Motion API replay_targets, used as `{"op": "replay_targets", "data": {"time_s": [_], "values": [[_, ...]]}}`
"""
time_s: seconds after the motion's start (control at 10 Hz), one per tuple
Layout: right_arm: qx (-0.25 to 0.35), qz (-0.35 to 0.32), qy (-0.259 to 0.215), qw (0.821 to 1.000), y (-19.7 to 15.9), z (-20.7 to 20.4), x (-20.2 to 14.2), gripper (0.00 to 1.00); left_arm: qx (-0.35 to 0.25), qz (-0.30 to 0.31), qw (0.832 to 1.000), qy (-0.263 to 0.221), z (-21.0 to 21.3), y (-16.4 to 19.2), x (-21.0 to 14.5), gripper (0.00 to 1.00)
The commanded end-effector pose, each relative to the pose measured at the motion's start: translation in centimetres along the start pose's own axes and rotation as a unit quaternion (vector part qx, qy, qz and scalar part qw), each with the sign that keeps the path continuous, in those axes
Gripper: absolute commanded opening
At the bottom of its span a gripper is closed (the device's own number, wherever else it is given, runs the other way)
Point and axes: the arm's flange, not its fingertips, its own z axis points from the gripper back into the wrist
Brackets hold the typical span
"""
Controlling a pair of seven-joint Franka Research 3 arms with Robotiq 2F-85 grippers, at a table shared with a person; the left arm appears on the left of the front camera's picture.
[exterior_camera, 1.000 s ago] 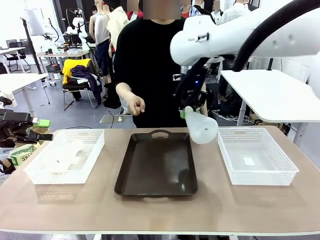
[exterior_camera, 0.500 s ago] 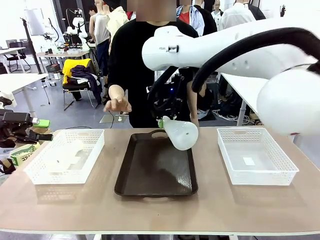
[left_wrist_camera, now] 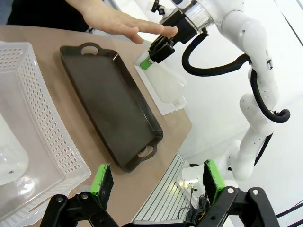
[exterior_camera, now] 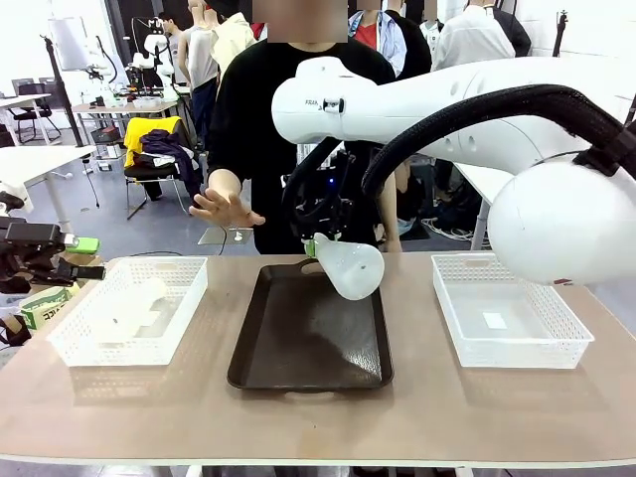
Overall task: Prepare the laboratory tools.
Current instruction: While moving the picked Big flask to the Handle tray indicated by the person, stop as directed by the person.
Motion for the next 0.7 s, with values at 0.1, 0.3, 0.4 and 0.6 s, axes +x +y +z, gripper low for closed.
{"op": "replay_targets", "data": {"time_s": [0.1,0.3,0.4,0.6], "values": [[0.001,0.003,0.002,1.000,0.33,-0.23,-0.02,0.00,-0.005,-0.001,1.000,-0.005,0.16,-0.07,0.02,1.00],[0.001,0.003,0.002,1.000,0.33,-0.23,-0.02,0.00,-0.005,-0.001,1.000,-0.005,0.16,-0.07,0.02,1.00],[0.001,0.003,0.002,1.000,0.33,-0.23,-0.02,0.00,-0.005,-0.001,1.000,-0.005,0.16,-0.07,0.02,1.00],[0.001,0.003,0.002,1.000,0.33,-0.23,-0.02,0.00,-0.005,-0.001,1.000,-0.005,0.16,-0.07,0.02,1.00]]}}
